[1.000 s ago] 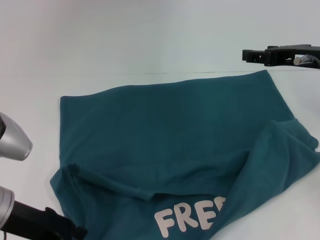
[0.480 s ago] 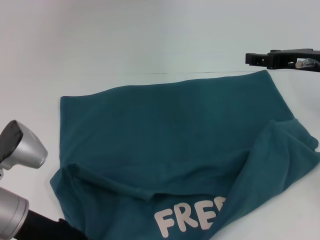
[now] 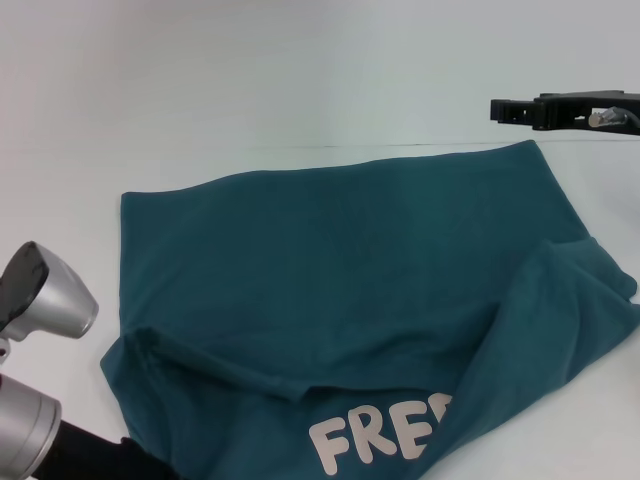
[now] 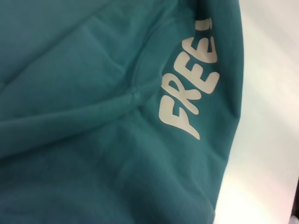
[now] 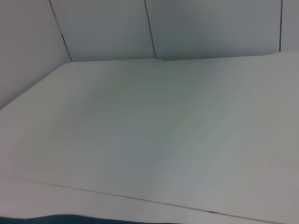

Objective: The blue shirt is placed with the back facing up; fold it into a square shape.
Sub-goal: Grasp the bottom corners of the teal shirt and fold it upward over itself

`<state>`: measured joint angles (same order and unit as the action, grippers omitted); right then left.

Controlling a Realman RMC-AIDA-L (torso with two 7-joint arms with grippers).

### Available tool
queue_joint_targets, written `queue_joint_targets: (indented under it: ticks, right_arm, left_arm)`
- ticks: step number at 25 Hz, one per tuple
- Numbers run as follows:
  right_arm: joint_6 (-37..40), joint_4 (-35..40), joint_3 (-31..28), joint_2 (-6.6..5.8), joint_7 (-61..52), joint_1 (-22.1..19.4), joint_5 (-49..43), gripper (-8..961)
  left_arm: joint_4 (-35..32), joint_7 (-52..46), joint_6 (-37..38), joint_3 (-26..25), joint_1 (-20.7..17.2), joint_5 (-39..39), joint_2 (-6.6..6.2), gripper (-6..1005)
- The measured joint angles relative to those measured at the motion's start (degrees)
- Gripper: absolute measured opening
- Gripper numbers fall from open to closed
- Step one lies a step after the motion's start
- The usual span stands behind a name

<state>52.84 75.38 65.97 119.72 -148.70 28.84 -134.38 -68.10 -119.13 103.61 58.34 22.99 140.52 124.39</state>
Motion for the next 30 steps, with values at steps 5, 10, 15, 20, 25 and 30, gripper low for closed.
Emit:
queue_joint_targets:
  ticks: [5,10,15,20,25,30]
  right_arm:
    - [-0.37,-0.12,-0.13,-0.01,0.08,0.19,-0.06,740]
    - [-0.47,-1.4,-1.21,-0.04,0.89,0.38,0.06,740]
    - [-0.48,-1.91,-2.11,-0.06,1.51,0.41,0.15,740]
    - [-0.48,-2.01,-2.34,-0.11,1.83,0.35,0.23,739]
    - [-0.39,-2.09,-2.96,-0.05,1.98,0.35,0.26,738]
    - [-0.37,-2.09,-3.04,-0.02,2.01,0.35,0.27,731]
  left_arm:
    - [1.82,0.47,-0.56,0.19,0.35,-0.49,0.06,564]
    - [2.22,0.63,-2.02,0.76,0.42,-0.75,0.06,564]
    - [3.57,0.71,-4.15,2.34,0.47,-0.78,0.07,561]
    - [4.84,0.94,-5.93,3.22,0.46,-0.79,0.14,558]
    - [5.51,1.53,-7.3,3.78,0.32,-0.81,0.2,541]
    - [5.75,2.09,-7.86,4.02,0.11,-0.93,0.23,489]
